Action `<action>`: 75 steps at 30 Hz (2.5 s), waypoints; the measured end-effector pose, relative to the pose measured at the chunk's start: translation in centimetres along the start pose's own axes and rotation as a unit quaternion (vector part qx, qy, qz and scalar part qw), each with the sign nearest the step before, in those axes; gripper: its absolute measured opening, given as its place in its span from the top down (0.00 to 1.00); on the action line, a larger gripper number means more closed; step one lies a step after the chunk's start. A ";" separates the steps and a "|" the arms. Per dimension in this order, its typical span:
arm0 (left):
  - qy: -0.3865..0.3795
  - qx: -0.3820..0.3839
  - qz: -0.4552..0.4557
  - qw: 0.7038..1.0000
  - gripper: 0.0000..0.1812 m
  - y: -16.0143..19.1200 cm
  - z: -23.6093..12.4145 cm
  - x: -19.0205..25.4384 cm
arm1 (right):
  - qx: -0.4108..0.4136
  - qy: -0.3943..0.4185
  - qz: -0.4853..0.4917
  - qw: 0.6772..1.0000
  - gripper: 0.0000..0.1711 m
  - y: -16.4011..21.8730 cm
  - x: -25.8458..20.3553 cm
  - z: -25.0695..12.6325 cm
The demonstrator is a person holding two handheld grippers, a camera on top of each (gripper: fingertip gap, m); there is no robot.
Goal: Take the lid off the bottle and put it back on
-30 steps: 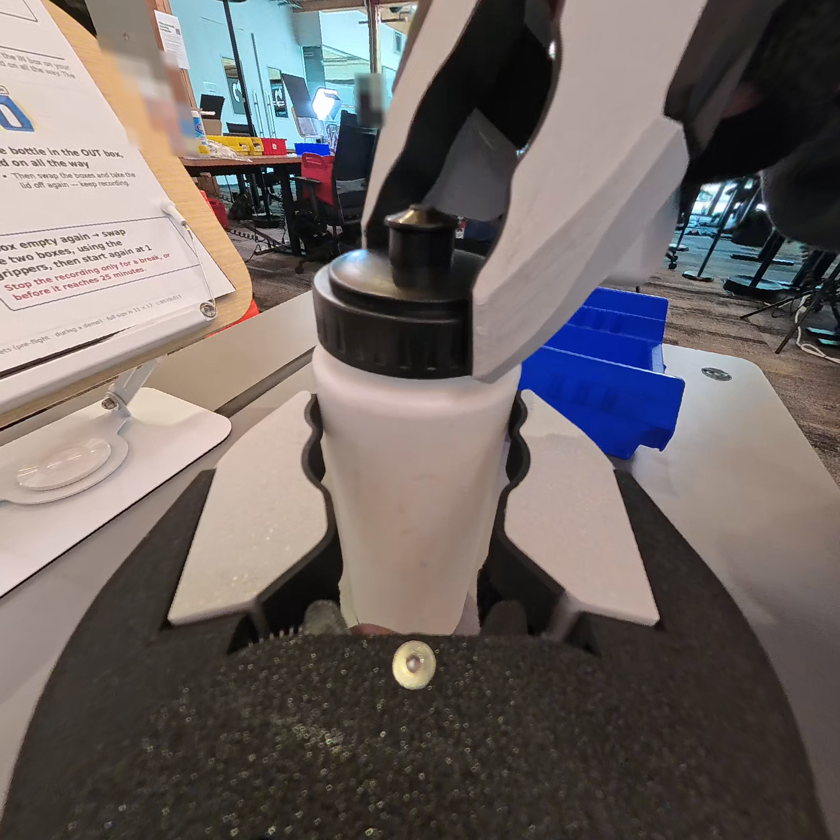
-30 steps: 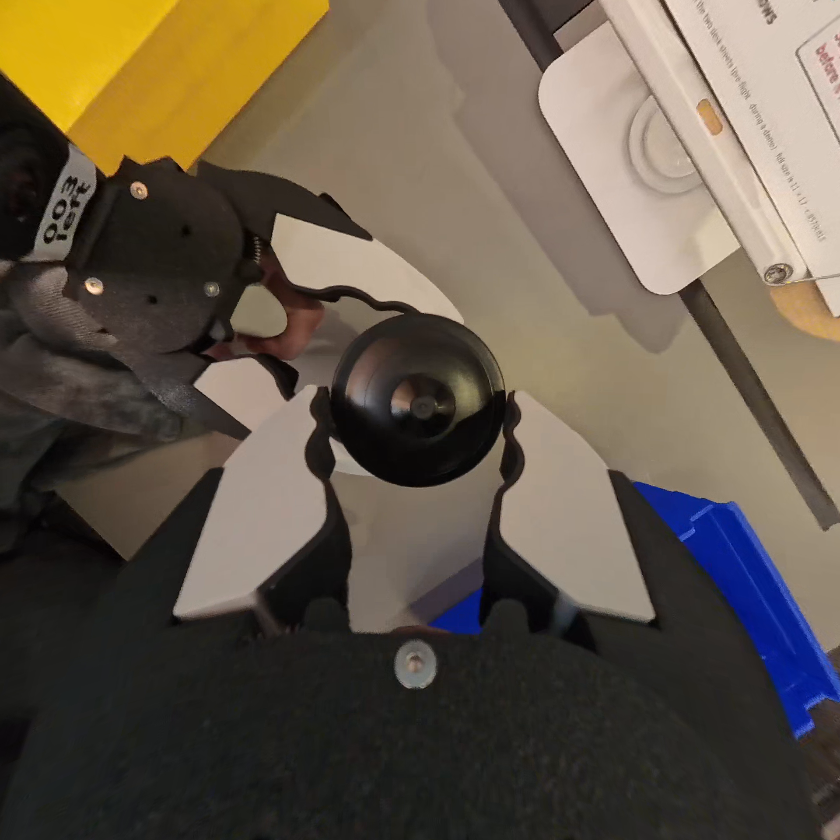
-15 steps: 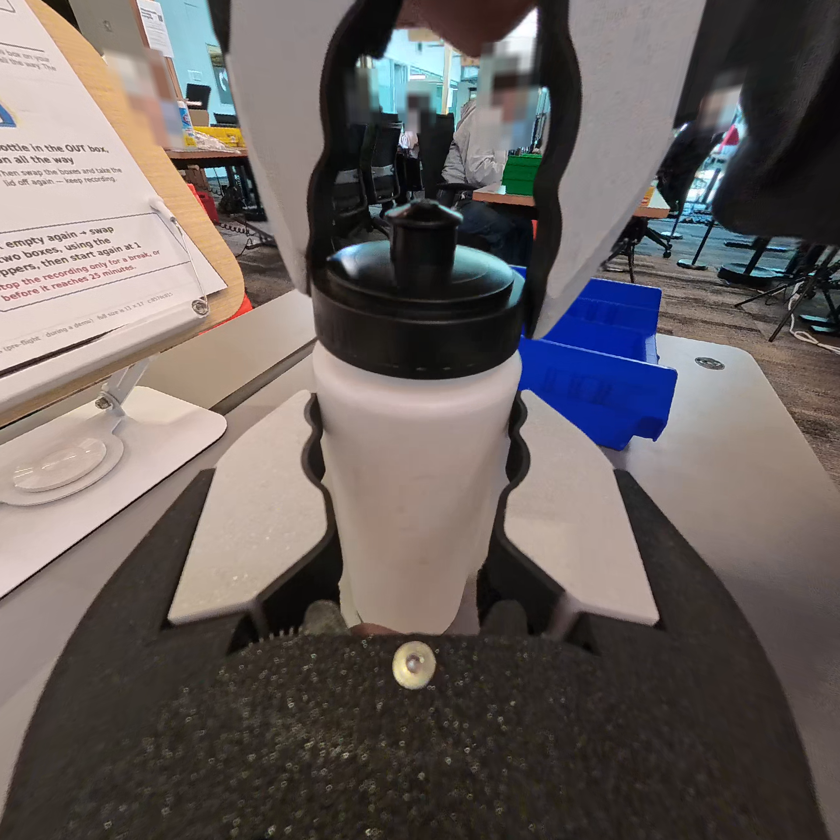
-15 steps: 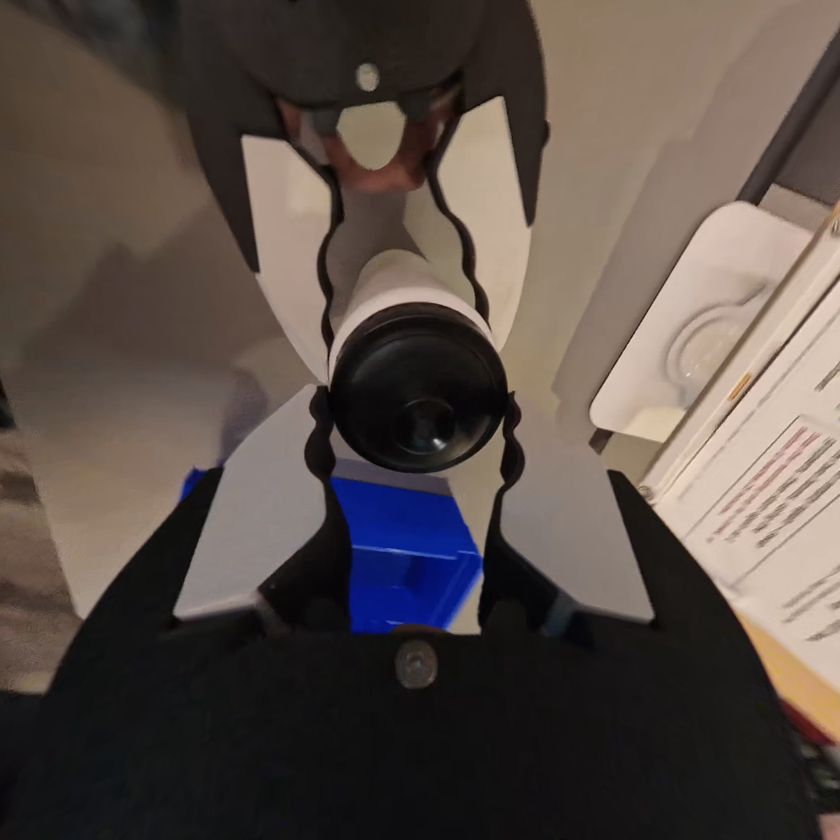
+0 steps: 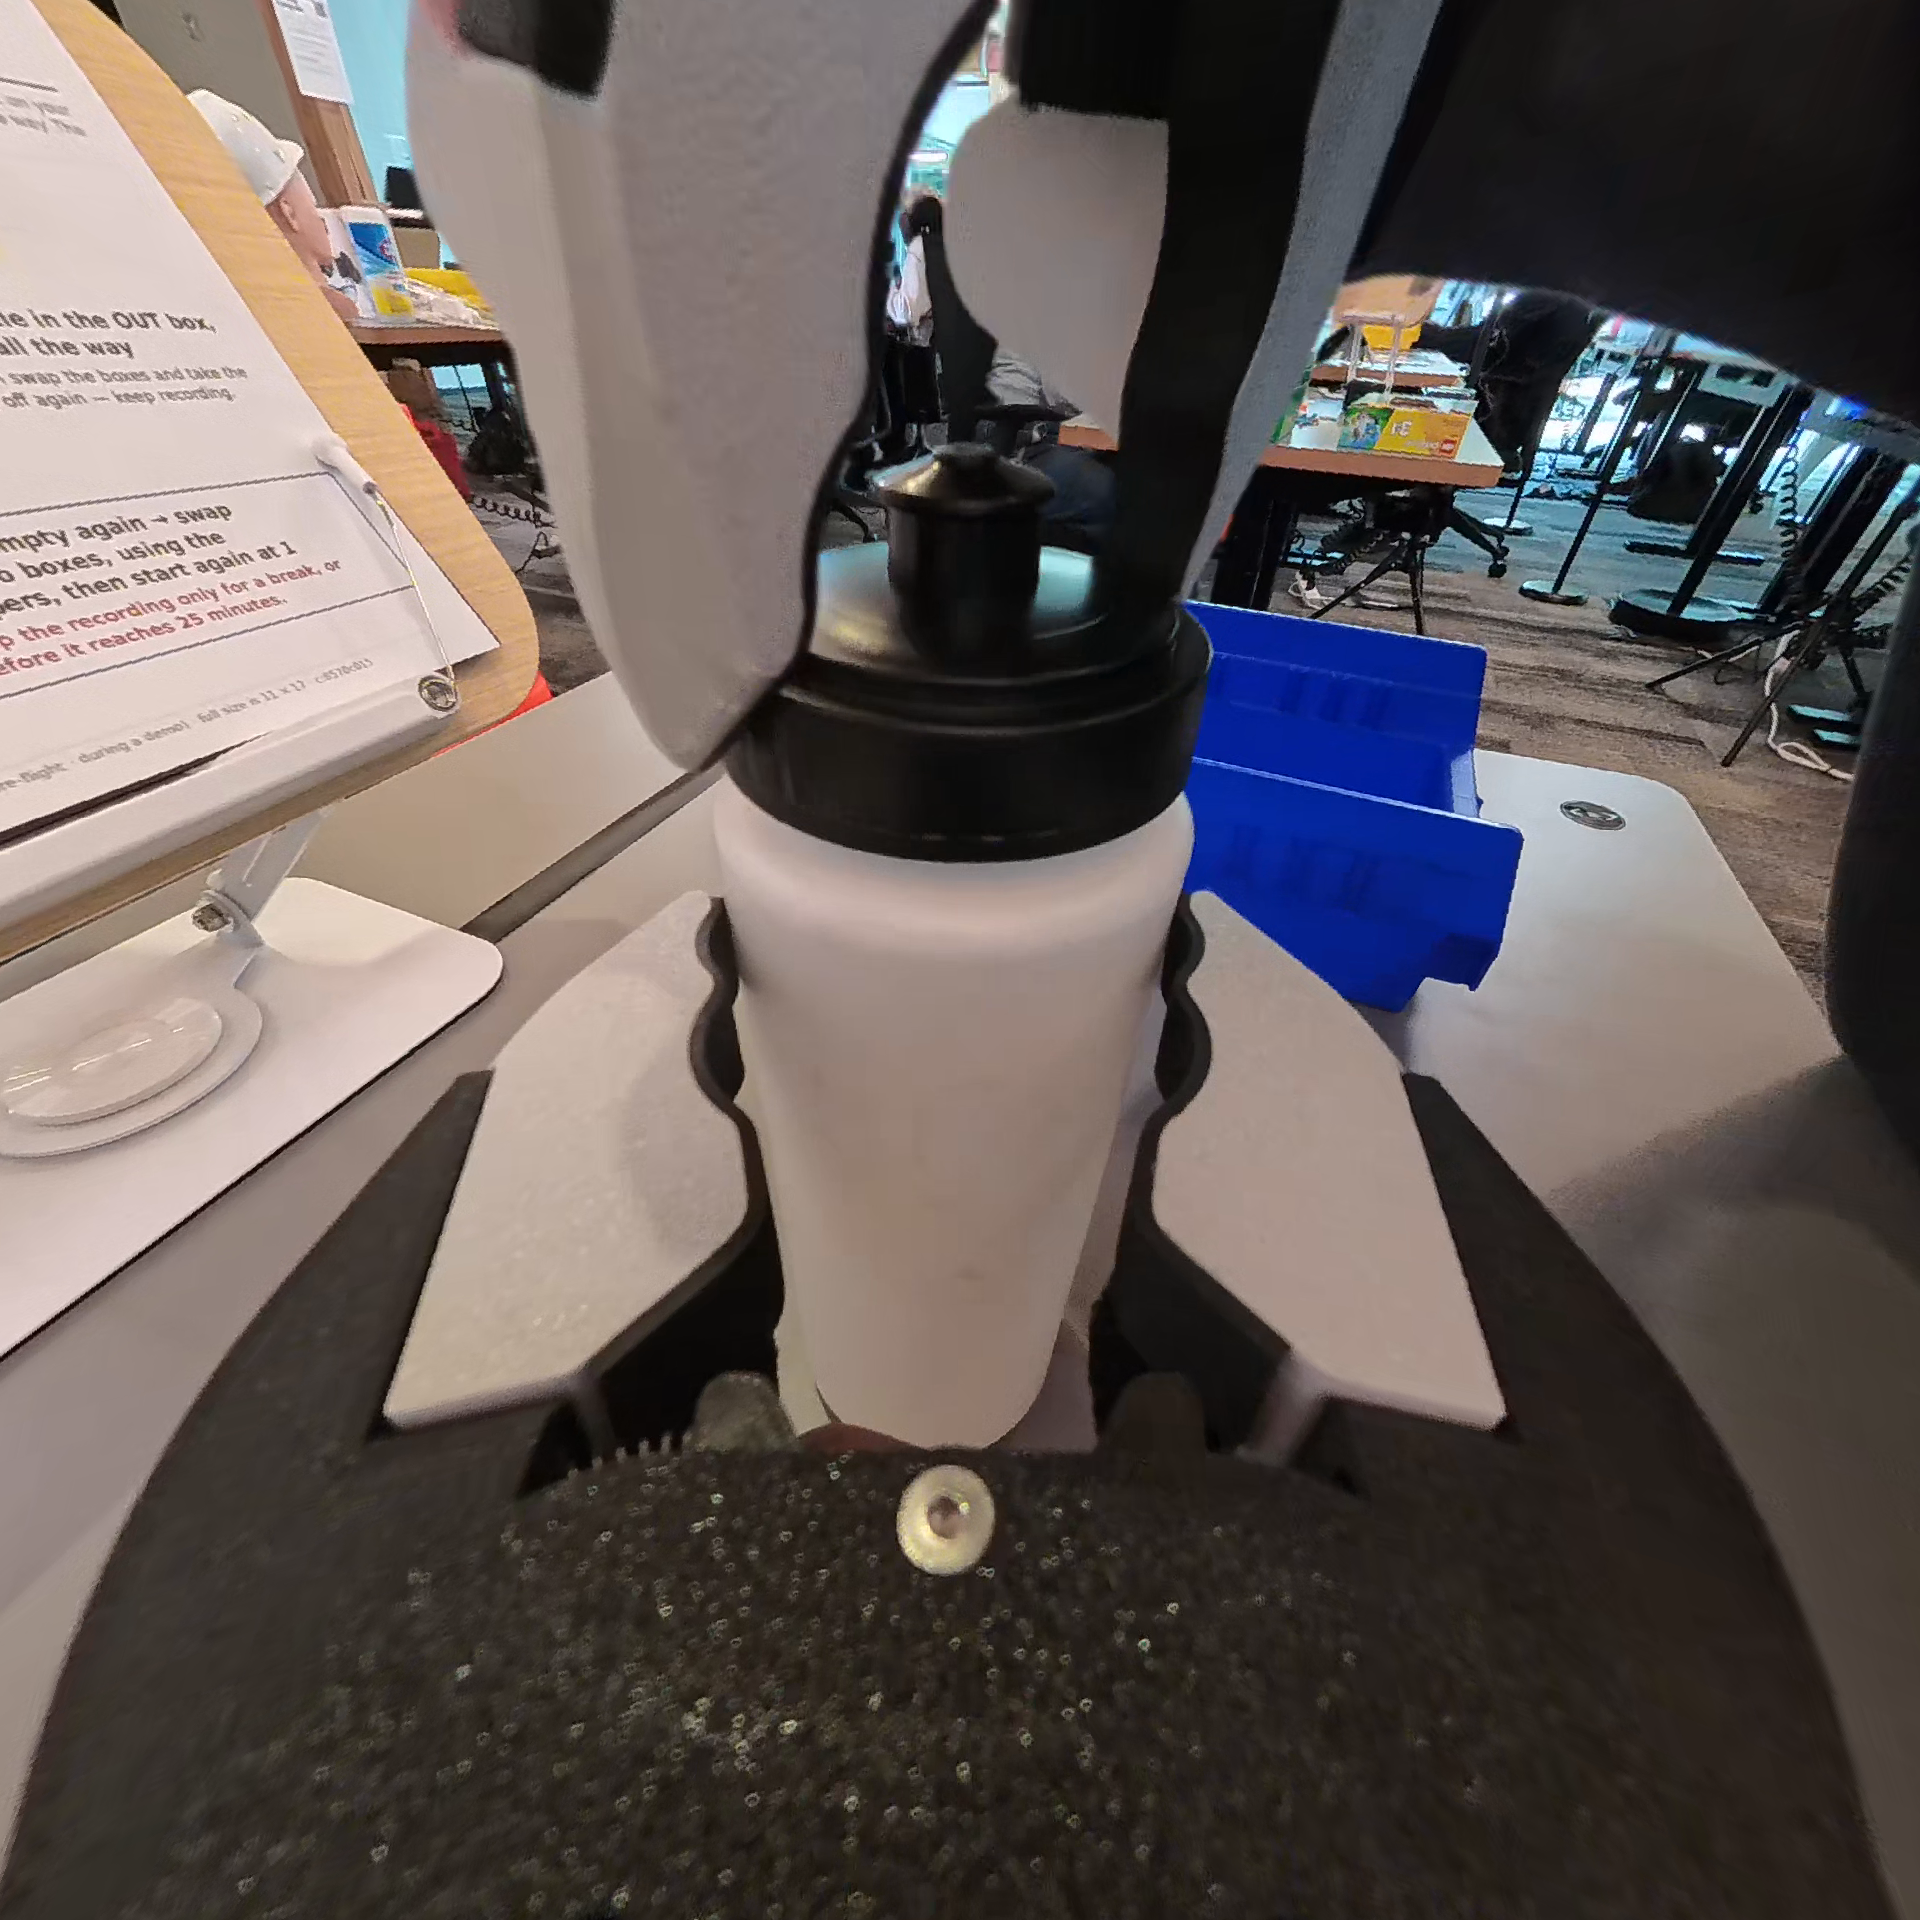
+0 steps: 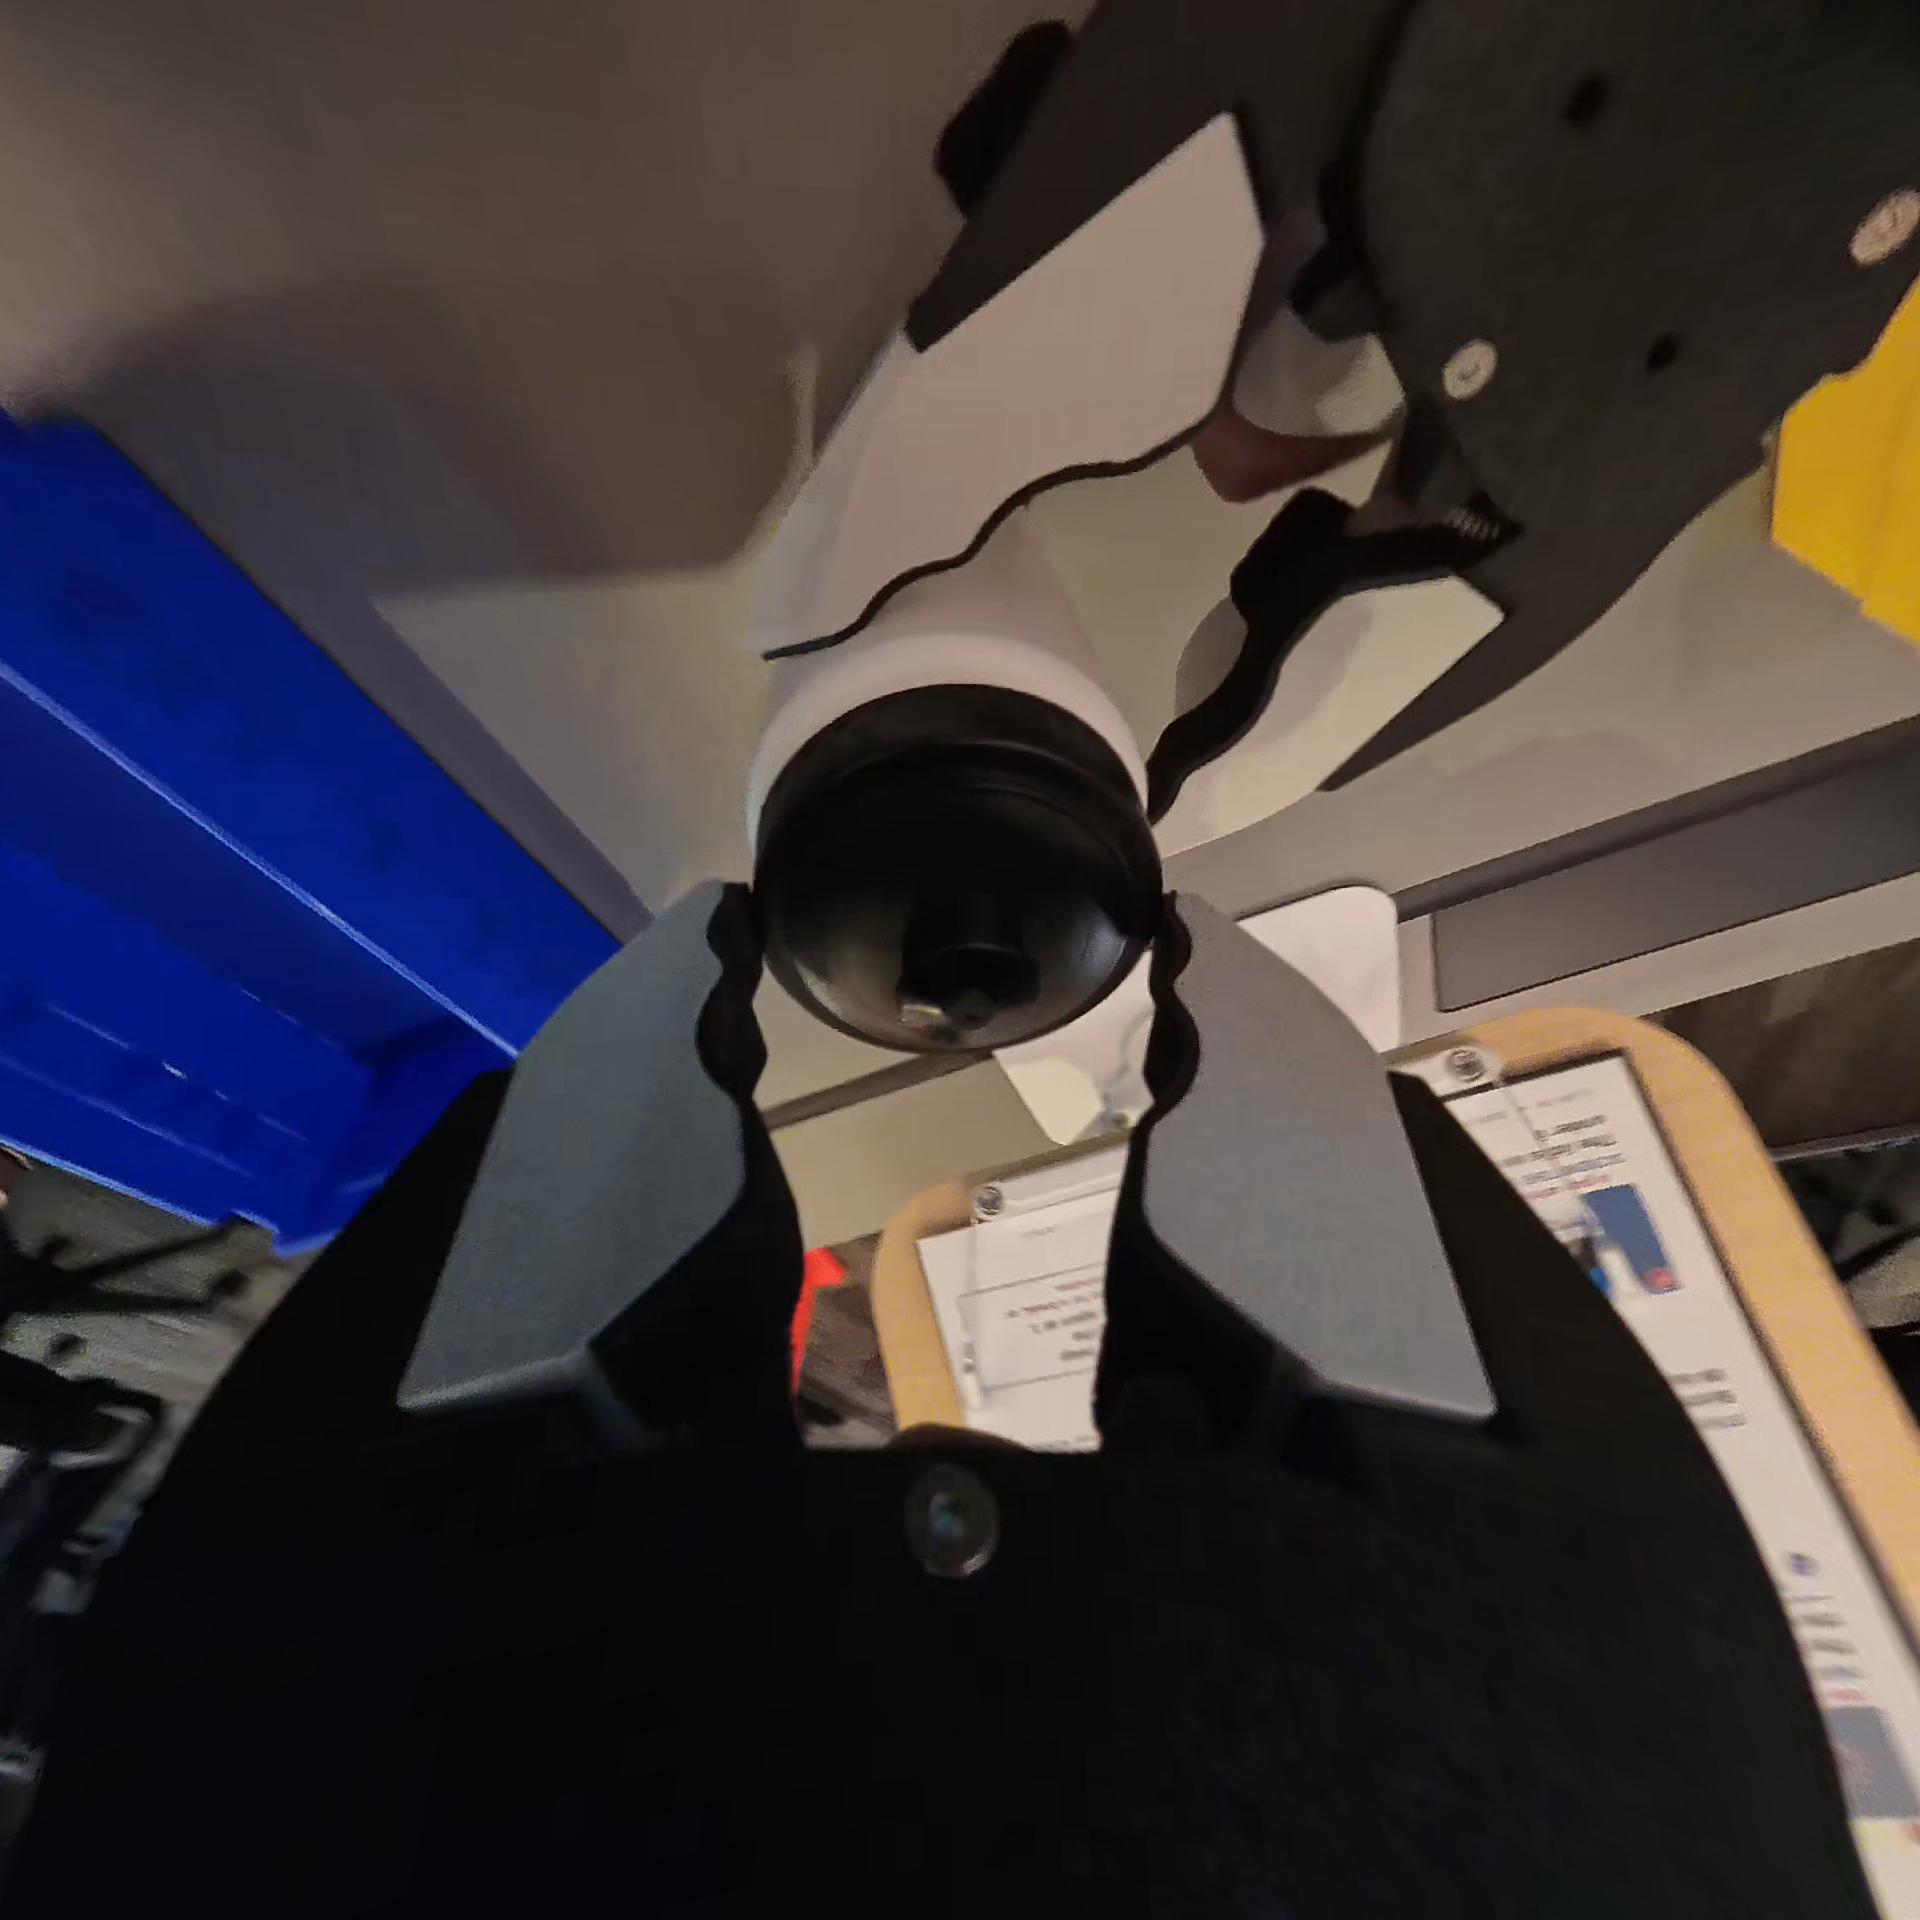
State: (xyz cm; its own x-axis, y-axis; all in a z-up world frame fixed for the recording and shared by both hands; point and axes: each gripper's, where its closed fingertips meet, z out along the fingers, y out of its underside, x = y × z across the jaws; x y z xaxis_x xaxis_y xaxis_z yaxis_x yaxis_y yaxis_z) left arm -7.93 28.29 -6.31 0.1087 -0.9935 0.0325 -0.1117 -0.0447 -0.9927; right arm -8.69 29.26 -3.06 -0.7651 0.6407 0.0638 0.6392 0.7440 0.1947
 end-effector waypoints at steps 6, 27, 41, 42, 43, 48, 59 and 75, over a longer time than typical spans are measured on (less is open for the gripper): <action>0.011 0.002 -0.006 1.000 0.57 0.0 -0.1 0.1 | -0.020 0.010 -0.029 0.999 0.58 0.0 0.1 -0.1; -0.012 0.022 -0.011 1.000 0.57 -0.1 0.5 -0.3 | 0.103 0.126 0.747 0.645 0.46 0.5 -0.2 -0.6; -0.002 0.022 -0.011 1.000 0.57 0.0 0.4 -0.1 | 0.077 0.037 0.578 0.811 0.59 -0.2 -0.8 -0.1; 0.000 0.019 -0.009 1.000 0.57 0.0 0.3 0.0 | 0.070 0.036 0.531 0.843 0.59 -0.2 -0.8 -0.2; 0.002 0.015 -0.006 1.000 0.57 0.0 0.3 0.1 | 0.064 0.036 0.482 0.873 0.59 -0.2 -0.8 -0.2; 0.010 0.003 0.004 1.000 0.57 0.1 0.0 0.4 | 0.036 0.030 0.284 0.958 0.59 -0.3 -0.7 -0.3; 0.025 0.002 0.003 1.000 0.57 0.2 -0.5 0.4 | 0.005 0.049 -0.035 0.998 0.59 -0.6 0.3 -0.5; 0.019 0.017 -0.011 1.000 0.57 0.1 0.5 0.6 | 0.101 0.146 0.358 0.917 0.49 -0.8 1.3 -6.2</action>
State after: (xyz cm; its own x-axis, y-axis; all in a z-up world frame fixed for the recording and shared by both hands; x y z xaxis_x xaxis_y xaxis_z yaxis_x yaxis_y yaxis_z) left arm -7.40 27.75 -6.41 0.0724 -0.9957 0.0572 -0.0770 -0.0628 -0.9951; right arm -10.66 28.36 2.92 -0.1143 0.9224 0.3690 0.9644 0.1922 -0.1818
